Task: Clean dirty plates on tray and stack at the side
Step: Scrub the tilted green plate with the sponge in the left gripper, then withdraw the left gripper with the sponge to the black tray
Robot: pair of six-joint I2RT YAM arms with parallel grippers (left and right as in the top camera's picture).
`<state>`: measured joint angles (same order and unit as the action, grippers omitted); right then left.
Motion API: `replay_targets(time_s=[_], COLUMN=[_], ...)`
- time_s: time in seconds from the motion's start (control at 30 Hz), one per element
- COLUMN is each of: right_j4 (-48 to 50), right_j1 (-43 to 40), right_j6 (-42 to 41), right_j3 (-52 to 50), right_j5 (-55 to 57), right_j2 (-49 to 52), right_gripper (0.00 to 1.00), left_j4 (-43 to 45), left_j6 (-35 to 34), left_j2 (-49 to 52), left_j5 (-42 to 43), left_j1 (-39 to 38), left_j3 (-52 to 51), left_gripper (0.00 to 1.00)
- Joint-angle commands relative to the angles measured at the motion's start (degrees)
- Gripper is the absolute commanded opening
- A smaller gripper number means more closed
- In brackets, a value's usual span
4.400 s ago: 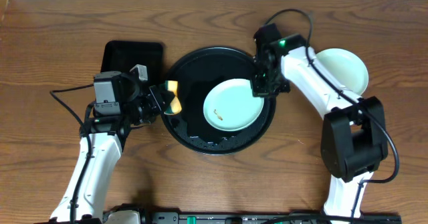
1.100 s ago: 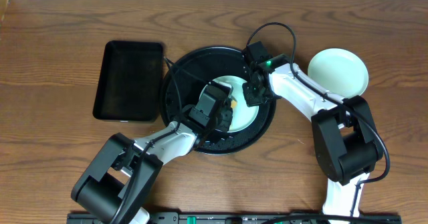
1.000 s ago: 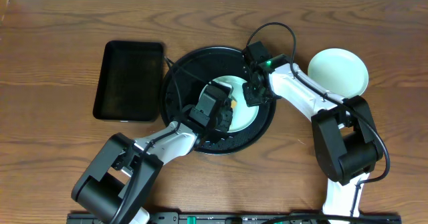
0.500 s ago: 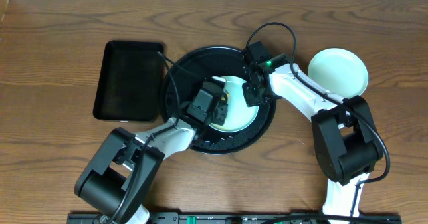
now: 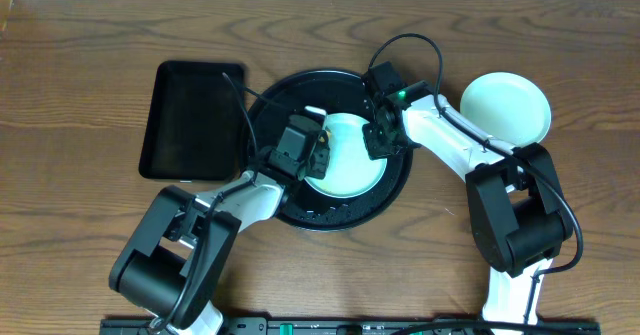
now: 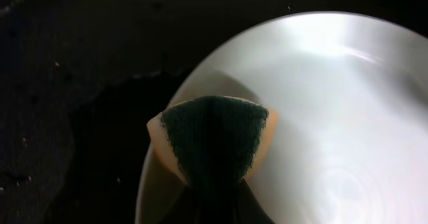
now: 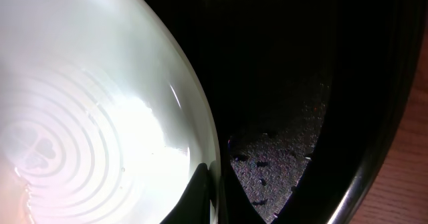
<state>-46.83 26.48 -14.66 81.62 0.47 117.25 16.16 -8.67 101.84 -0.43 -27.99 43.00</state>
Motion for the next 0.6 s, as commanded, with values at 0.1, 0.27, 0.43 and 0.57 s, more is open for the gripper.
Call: replay_targets(time_s=[0.1, 0.27, 0.43, 0.57], right_j4=[-0.72, -0.70, -0.72, -0.70], right_j1=[0.48, 0.48, 0.48, 0.48], right_j6=[0.59, 0.57, 0.57, 0.57], right_j3=[-0.33, -0.33, -0.31, -0.31], right_j5=[1.46, 1.46, 1.46, 1.46], right_j2=[-0.46, -0.46, -0.46, -0.46], right_gripper=[0.01, 0.01, 0.01, 0.01], left_j4=[5.79, 16.85, 24.44, 15.43], left_j6=[1.81, 1.79, 1.73, 1.75], left_j2=[3.82, 3.48, -1.05, -10.51], left_j5=[-4.13, -4.13, -4.11, -4.13], left_j1=[2.25, 3.08, 3.34, 3.61], left_j3=[-0.66, -0.66, -0.57, 0.87], left_gripper=[0.08, 0.08, 0.07, 0.07])
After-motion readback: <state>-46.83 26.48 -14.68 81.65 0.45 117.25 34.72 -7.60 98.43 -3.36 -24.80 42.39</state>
